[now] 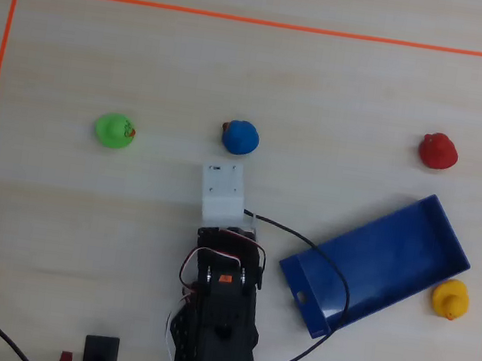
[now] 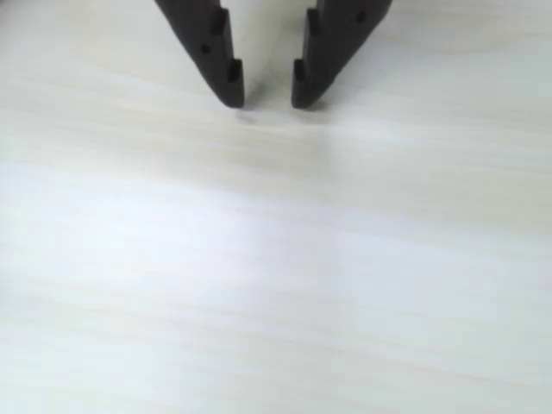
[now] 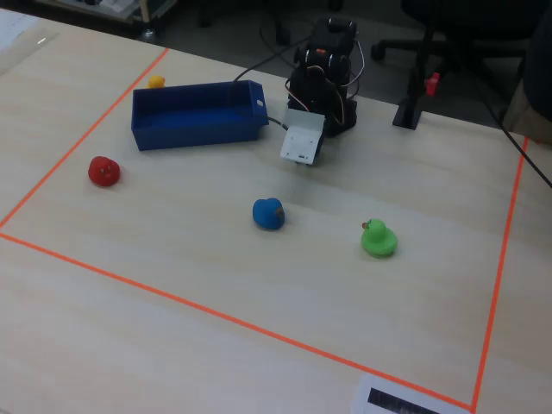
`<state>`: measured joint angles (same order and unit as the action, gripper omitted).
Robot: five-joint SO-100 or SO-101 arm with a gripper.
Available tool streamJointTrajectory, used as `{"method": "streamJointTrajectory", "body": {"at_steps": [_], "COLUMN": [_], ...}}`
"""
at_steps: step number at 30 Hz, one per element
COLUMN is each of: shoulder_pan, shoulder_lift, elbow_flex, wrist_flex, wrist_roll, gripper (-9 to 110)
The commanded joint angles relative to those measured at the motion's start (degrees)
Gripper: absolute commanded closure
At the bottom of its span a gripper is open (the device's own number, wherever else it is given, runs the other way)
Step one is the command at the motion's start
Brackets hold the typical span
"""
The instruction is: Grasp green duck and put it into box.
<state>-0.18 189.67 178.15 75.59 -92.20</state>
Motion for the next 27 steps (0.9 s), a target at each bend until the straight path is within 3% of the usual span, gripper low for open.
{"method": "streamJointTrajectory", "body": {"at_steps": [1, 5, 12, 18, 22, 27], "shoulder_pan": [0.62, 1.32, -1.49, -13.62, -20.21, -23.82], "shoulder_lift": [0.09, 0.0, -8.0, -26.72, -39.9, -52.56], "elbow_flex": [0.09, 0.09, -7.29, -27.25, -37.62, -41.48], "wrist_flex": [1.49, -0.44, -18.72, -29.27, -45.0, -63.9], "wrist_roll": [0.18, -6.59, -11.69, 0.0, 8.96, 10.55], "gripper": [101, 101, 97, 91, 83, 74]}}
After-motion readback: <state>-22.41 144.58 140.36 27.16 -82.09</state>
